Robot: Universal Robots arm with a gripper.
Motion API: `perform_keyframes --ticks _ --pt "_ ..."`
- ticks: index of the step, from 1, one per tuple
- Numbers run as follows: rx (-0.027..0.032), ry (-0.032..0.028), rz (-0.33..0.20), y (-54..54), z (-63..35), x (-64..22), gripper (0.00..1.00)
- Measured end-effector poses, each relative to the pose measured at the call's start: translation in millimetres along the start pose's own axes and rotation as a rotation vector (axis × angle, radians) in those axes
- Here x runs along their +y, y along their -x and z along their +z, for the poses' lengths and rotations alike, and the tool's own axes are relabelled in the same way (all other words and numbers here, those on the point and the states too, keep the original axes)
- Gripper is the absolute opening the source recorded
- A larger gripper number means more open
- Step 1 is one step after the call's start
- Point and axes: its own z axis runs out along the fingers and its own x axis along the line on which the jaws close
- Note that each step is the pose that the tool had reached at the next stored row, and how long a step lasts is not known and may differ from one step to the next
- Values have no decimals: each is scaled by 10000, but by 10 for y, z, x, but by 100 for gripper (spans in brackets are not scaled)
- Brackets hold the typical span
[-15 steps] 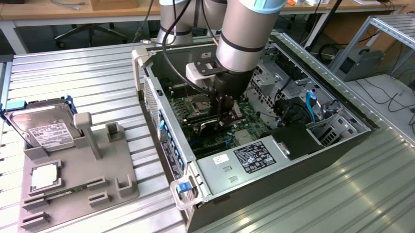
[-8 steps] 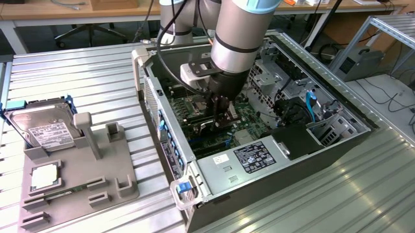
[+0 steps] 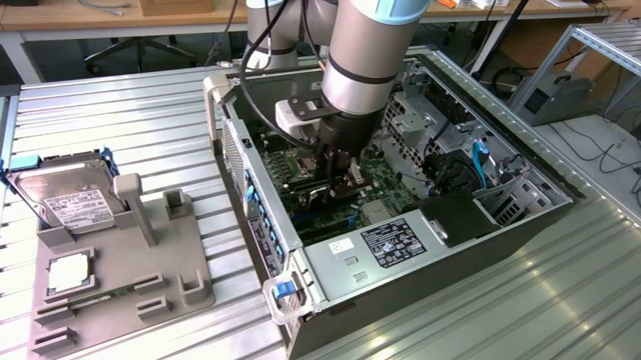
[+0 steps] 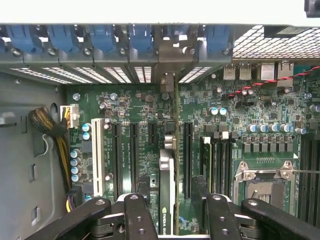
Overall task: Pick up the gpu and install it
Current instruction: 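Insert the gpu into the slot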
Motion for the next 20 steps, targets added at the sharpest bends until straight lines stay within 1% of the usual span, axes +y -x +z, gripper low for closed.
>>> perform_keyframes --ticks 3,7,20 --pt "1 0 1 1 4 0 47" --pt "-1 0 1 -1 49 1 47" --pt "1 0 2 -1 50 1 47"
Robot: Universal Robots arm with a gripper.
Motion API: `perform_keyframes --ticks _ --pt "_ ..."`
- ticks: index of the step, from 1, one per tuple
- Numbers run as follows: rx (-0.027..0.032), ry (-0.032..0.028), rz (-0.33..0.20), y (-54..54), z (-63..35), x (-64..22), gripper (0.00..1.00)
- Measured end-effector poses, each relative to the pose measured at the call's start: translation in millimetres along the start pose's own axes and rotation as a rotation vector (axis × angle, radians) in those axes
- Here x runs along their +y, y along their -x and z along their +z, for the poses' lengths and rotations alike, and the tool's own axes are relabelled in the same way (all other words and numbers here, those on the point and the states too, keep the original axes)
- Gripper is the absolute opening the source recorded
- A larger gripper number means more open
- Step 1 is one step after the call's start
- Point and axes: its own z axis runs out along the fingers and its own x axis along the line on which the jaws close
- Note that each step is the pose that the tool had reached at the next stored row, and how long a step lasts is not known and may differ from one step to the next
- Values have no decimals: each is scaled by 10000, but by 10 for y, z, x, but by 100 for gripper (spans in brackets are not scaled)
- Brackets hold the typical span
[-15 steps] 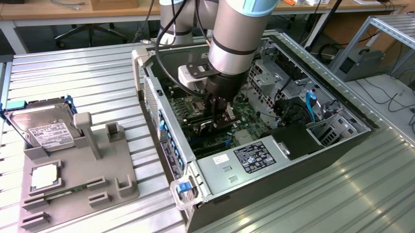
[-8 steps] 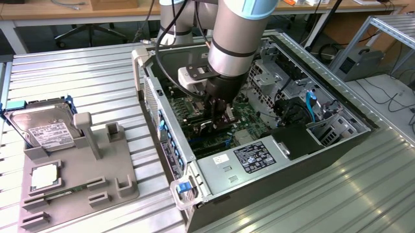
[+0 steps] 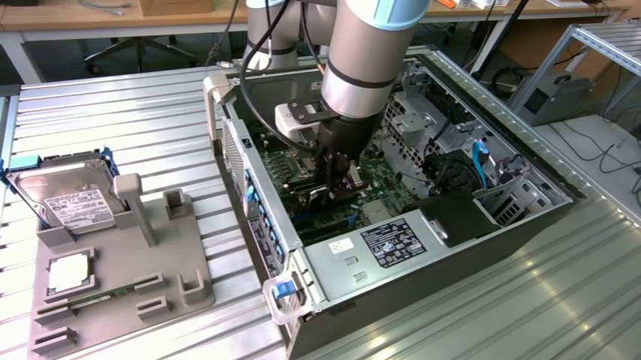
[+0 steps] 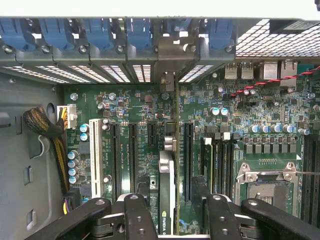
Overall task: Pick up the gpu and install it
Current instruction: 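Insert the gpu into the slot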
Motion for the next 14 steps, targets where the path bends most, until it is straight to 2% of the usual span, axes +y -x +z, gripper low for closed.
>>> perform_keyframes --ticks 1,2,3,14 --pt "0 0 0 0 0 0 45" --pt "0 0 0 0 0 0 32" --pt "1 0 0 0 0 0 27" --pt "1 0 -1 1 7 0 27"
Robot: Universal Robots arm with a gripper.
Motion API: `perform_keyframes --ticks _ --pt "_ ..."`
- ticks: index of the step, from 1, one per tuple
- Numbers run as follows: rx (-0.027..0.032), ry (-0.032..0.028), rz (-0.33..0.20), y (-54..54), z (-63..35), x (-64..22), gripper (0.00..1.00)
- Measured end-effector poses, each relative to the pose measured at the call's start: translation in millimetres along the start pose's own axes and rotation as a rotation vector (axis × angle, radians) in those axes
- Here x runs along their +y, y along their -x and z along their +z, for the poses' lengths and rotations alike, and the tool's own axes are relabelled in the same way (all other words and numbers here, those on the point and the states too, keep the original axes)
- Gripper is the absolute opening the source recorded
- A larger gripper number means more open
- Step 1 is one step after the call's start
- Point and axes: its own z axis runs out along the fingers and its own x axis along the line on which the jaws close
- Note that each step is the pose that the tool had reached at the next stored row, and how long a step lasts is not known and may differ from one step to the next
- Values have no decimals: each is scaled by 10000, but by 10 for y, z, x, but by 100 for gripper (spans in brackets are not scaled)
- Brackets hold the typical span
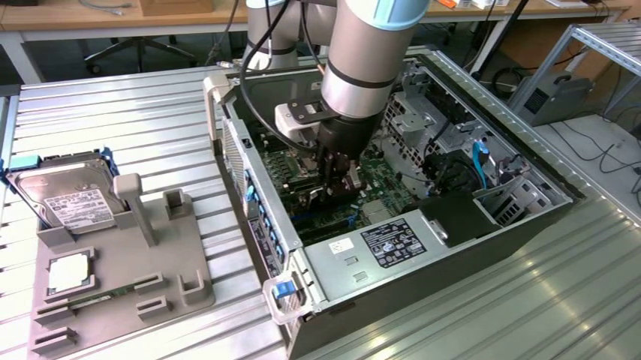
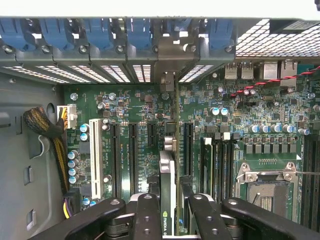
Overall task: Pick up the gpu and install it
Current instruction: 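Insert the gpu into the slot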
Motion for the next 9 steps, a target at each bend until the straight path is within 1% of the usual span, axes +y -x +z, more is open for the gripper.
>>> perform_keyframes --ticks 2,5,9 --pt "6 3 1 -1 16 1 27" --pt "-6 -3 0 0 38 0 27" --pt "0 0 0 -1 37 0 27"
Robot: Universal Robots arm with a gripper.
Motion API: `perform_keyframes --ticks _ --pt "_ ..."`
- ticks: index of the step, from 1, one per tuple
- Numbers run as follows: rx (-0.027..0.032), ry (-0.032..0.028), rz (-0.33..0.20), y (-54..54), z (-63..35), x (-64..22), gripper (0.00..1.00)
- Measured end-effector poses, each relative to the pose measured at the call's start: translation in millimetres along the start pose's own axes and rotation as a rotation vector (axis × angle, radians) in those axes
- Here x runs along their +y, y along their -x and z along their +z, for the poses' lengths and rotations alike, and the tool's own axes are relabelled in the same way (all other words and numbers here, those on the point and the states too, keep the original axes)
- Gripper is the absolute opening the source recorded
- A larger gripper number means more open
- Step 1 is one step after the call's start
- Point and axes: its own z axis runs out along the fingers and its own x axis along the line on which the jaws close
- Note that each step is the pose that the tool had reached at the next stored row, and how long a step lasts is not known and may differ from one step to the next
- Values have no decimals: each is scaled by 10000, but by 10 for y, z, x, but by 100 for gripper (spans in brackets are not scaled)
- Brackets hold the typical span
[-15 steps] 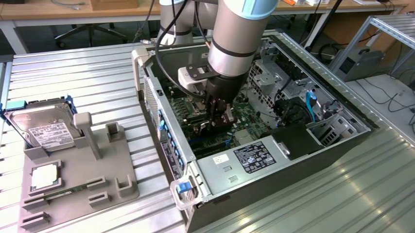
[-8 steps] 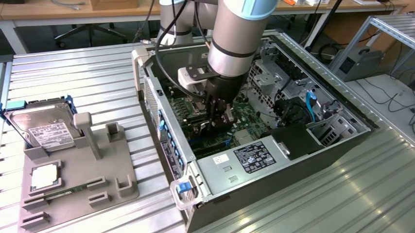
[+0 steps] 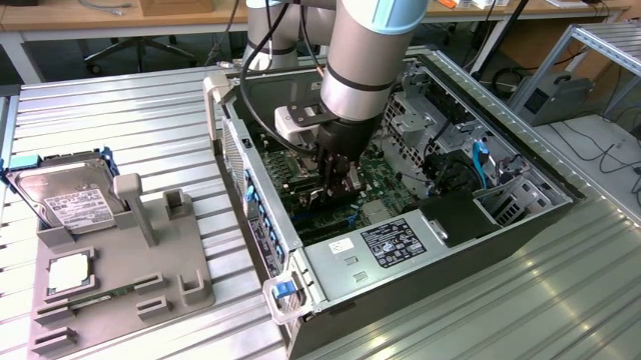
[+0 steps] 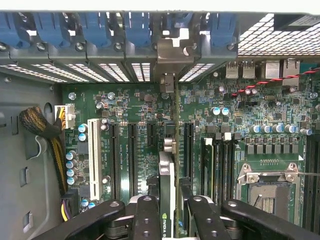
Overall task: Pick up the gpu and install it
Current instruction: 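Insert the gpu into the slot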
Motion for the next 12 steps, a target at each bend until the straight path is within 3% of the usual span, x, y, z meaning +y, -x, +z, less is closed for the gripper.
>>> perform_keyframes --ticks 12 --pt "-1 -50 -2 0 -1 46 27"
